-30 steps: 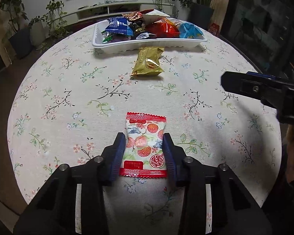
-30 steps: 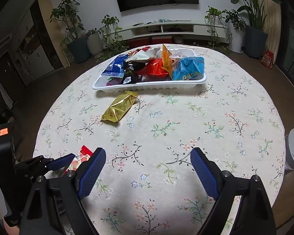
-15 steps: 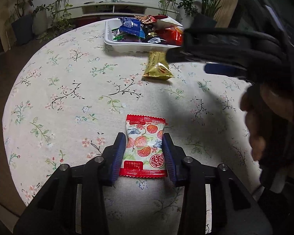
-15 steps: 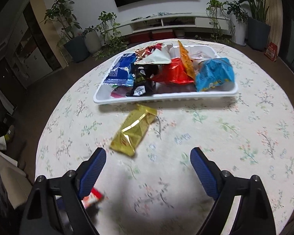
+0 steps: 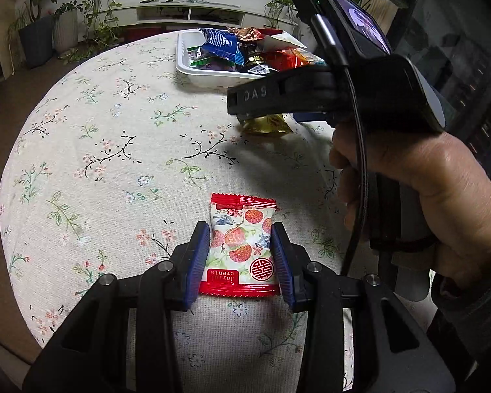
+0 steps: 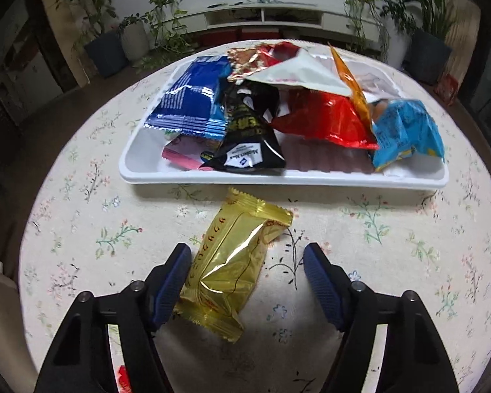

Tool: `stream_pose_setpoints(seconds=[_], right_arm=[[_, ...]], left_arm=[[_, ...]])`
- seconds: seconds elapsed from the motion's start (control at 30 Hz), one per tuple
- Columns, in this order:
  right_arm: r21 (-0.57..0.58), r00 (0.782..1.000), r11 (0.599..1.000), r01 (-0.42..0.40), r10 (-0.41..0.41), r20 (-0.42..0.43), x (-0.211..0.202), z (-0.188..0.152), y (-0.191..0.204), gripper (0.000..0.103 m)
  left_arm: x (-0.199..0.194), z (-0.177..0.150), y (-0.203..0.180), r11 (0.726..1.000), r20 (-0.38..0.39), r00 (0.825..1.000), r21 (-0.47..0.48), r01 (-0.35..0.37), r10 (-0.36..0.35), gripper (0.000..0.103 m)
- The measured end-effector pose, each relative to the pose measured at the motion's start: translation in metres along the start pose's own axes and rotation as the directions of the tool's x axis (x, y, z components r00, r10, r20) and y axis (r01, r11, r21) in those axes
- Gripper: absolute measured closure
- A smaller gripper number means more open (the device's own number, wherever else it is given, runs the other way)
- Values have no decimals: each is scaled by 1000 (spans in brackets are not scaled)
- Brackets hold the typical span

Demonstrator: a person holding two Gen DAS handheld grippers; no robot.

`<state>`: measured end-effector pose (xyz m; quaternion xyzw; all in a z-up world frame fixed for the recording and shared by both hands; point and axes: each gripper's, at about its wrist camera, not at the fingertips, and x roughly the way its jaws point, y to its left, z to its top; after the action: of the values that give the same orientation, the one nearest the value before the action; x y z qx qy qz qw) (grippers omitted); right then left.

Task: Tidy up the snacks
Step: 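Grasp the white-red fruit packet with the left tool while the right tool grasps the gold wrapper, then carry both packets over the white tray and open both tools to drop them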

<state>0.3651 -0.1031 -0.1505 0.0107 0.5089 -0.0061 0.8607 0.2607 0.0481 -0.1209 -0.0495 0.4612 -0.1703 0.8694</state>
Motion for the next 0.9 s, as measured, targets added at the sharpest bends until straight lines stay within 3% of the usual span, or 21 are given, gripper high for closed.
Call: stream_pose_setpoints(seconds=[0.07, 0.17, 0.2, 0.47, 0.9], right_arm=[[-19, 1000, 1000, 10, -10, 7, 1, -2, 1, 33], [-47, 1000, 999, 22, -21, 18, -2, -5, -3, 53], [-49, 1000, 999, 21, -20, 18, -4, -6, -6, 64], [-71, 1000, 997, -30, 30, 8, -20, -20, -28, 66], [54, 985, 987, -149, 143, 93, -86, -82, -87, 66]], left_arm=[[0, -1, -1, 1000, 0, 1000, 4, -2, 2, 67], [0, -1, -1, 1000, 1, 1000, 5, 2, -2, 67], [0, -1, -2, 1000, 1, 1000, 9, -2, 2, 67], [-1, -1, 0, 1000, 5, 1000, -1, 11, -11, 69], [-3, -1, -3, 1000, 24, 1000, 8, 16, -17, 70]])
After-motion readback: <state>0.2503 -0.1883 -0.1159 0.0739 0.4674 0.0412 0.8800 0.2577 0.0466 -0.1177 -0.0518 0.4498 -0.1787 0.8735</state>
